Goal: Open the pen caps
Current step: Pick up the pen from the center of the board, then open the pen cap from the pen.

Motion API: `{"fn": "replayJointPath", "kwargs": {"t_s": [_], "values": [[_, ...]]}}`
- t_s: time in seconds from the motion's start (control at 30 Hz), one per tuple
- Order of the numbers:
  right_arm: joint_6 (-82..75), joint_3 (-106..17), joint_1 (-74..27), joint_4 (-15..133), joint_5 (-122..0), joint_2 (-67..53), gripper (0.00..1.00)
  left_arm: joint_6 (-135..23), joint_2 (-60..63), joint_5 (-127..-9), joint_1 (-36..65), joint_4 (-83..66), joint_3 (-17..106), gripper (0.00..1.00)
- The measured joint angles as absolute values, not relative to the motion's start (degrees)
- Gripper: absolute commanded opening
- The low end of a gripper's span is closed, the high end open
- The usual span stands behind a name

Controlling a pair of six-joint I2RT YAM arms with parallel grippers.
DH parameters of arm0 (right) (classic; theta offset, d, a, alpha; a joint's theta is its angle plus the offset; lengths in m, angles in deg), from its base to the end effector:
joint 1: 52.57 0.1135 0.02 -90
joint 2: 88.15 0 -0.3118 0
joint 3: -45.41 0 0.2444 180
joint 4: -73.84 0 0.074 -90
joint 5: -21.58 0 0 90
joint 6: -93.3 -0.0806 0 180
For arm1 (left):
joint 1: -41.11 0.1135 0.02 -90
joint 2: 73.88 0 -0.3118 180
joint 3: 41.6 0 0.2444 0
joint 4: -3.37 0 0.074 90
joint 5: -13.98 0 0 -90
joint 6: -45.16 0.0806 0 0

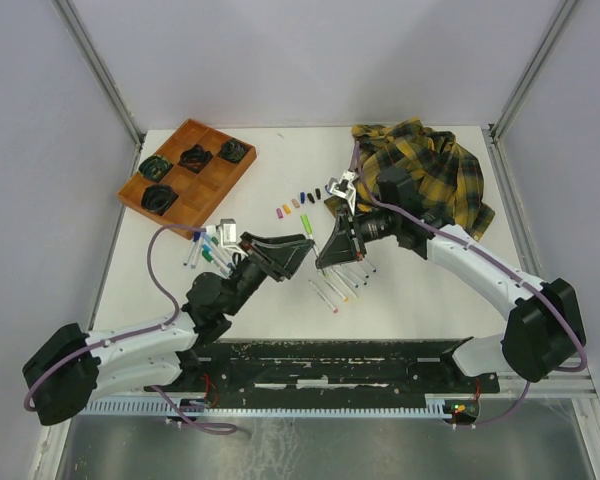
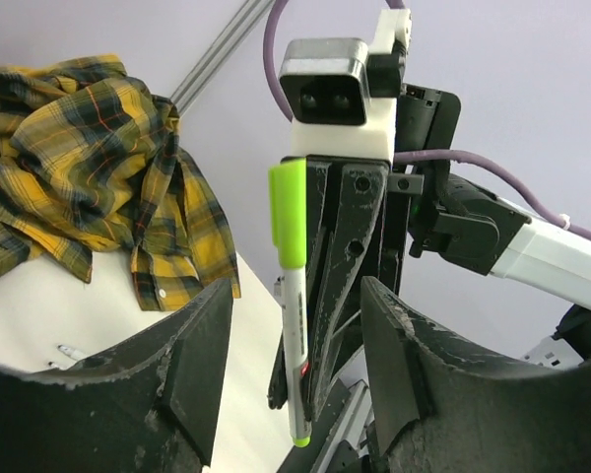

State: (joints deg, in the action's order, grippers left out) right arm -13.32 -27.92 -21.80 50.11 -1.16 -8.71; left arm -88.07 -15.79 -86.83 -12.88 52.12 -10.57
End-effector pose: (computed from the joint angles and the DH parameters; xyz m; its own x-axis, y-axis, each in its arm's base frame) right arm 0.2172 0.2159 0.3417 -0.6628 -0.2660 -0.6999 -0.7259 -0.0011 0.6878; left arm 0.1387 -0.1652 0.3236 -0.3157 -0.7099 -0.6295 0.6531 0.3187 -0.6869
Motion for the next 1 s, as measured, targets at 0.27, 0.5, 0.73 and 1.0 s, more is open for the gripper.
{"fn": "replayJointPath", "kwargs": {"t_s": [0.27,0.5,0.73,1.0], "values": [[-4.01,-29.93,-21.80,39.57,-1.16,-8.73,0.00,-88.07,-20.56,-79.22,-9.63,34.74,-4.24,0.53],[-0.97,-30.08,-21.80,36.27,-1.18,-8.73,0.00,-88.11,-16.51,-72.71,-9.08,29.87,-0.98,0.18],[0.21,-30.34,-21.80,35.40,-1.42,-8.73,0.24,-88.74,-14.92,-69.84,-8.77,30.74,-0.56,0.03],[-16.43,-25.84,-21.80,52.42,-0.32,-8.73,0.34,-89.09,-14.55,-72.20,-8.73,39.97,-4.10,0.03]]}}
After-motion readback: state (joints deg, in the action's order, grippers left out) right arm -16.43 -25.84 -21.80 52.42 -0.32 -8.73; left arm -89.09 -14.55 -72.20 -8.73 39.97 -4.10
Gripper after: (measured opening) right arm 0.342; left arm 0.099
